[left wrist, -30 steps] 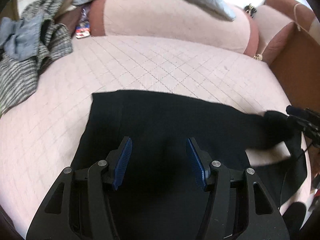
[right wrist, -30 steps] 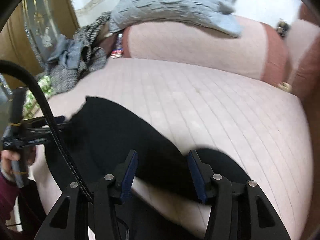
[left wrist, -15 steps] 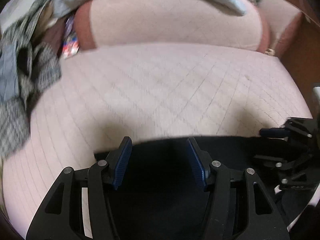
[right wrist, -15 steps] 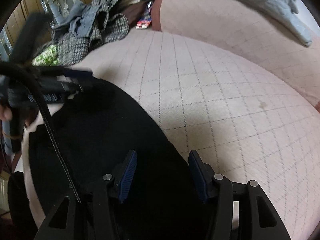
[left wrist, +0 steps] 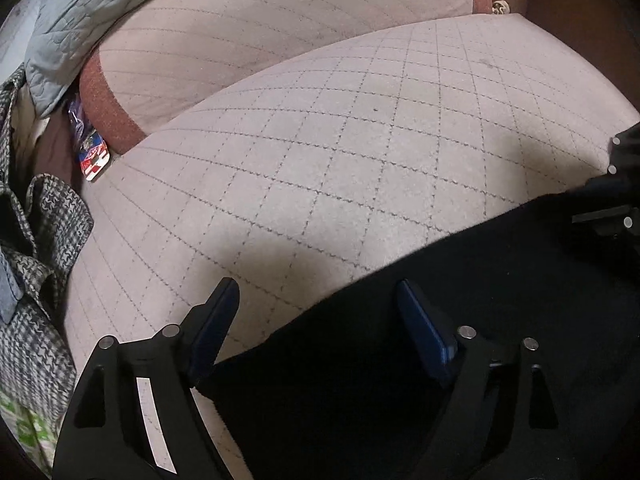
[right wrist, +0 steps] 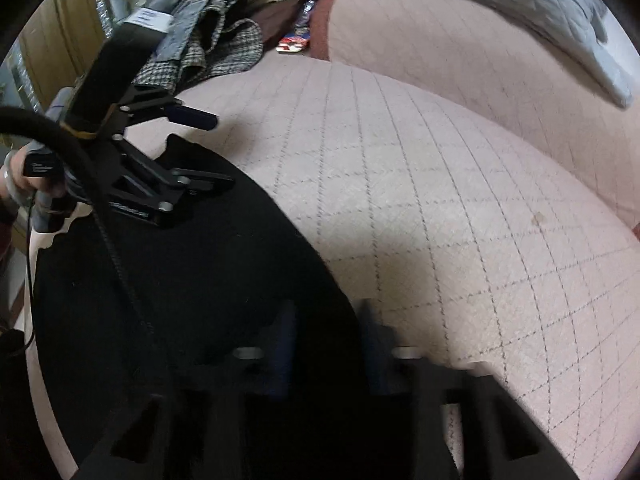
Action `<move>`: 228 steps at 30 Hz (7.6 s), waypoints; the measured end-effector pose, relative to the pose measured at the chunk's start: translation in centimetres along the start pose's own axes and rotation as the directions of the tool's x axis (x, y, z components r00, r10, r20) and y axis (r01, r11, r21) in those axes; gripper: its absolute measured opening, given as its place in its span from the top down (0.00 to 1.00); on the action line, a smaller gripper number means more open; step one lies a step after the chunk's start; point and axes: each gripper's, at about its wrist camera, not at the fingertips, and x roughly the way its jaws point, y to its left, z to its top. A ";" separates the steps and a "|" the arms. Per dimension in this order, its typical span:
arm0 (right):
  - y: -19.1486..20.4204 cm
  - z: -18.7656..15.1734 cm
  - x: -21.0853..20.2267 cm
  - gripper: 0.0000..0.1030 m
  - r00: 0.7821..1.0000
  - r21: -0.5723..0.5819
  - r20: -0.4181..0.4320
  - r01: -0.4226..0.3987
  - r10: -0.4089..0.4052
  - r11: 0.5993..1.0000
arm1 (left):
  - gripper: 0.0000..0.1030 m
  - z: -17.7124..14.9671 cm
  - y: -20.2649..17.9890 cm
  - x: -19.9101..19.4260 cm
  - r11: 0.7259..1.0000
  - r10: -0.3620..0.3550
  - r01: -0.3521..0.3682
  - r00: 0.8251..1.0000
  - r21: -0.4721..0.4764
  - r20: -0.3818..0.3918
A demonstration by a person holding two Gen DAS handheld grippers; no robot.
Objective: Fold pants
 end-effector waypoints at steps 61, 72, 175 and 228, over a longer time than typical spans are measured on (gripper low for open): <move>20.2 4.0 1.2 0.65 0.920 0.120 0.000 -0.389 0.392 0.913 | 0.46 -23.7 6.7 -17.5 0.641 -0.131 0.325 0.939 -0.695 0.317; 7.7 -5.6 -13.3 0.51 0.973 0.197 0.180 -0.181 0.146 0.964 | 0.45 -22.9 5.2 -16.5 0.641 -0.157 0.319 0.945 -0.698 0.287; -8.4 -21.8 -28.1 0.95 0.905 0.234 0.313 0.220 -0.287 0.947 | 0.61 -7.8 -25.3 -15.5 0.840 -0.509 0.539 0.824 -0.067 0.247; -5.1 -28.4 -27.2 0.60 0.948 0.574 0.191 0.102 -0.254 0.812 | 0.39 -22.4 -0.8 -17.6 0.629 -0.123 0.287 0.954 -0.722 0.272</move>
